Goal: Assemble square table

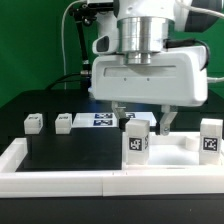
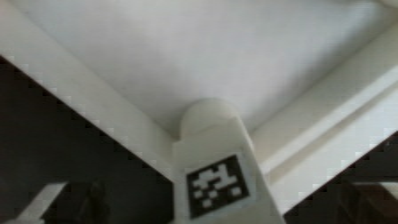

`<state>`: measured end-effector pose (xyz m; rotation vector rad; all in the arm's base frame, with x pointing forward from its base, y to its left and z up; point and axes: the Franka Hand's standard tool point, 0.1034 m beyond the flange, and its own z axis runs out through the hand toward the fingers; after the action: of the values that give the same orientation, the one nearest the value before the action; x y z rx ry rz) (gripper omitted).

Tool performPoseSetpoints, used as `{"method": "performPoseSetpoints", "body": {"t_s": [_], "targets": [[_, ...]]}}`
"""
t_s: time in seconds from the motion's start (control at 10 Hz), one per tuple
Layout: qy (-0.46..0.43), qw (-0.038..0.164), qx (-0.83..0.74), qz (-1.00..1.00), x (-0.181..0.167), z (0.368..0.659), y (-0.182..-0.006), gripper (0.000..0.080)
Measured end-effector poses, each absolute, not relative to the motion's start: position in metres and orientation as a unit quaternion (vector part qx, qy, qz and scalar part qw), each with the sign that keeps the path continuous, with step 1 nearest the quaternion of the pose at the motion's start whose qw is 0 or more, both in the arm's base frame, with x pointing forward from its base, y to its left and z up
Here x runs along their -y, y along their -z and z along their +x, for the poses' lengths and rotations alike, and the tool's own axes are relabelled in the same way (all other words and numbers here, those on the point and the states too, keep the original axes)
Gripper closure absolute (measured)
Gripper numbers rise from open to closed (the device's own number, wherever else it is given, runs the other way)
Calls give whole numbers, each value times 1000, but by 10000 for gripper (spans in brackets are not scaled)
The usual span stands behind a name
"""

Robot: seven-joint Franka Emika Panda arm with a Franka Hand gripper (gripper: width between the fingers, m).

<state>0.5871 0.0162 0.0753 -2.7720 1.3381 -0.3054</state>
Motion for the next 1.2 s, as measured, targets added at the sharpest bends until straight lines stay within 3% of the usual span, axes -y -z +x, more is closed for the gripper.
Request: {"method": "performPoseSetpoints", "body": {"t_s": [0.4, 0.9, 1.2], "targets": [[83, 49, -500, -860, -34, 570, -82, 150], [82, 47, -497, -863, -33, 570, -80, 150], [64, 55, -569, -818, -32, 554, -75, 150]]}}
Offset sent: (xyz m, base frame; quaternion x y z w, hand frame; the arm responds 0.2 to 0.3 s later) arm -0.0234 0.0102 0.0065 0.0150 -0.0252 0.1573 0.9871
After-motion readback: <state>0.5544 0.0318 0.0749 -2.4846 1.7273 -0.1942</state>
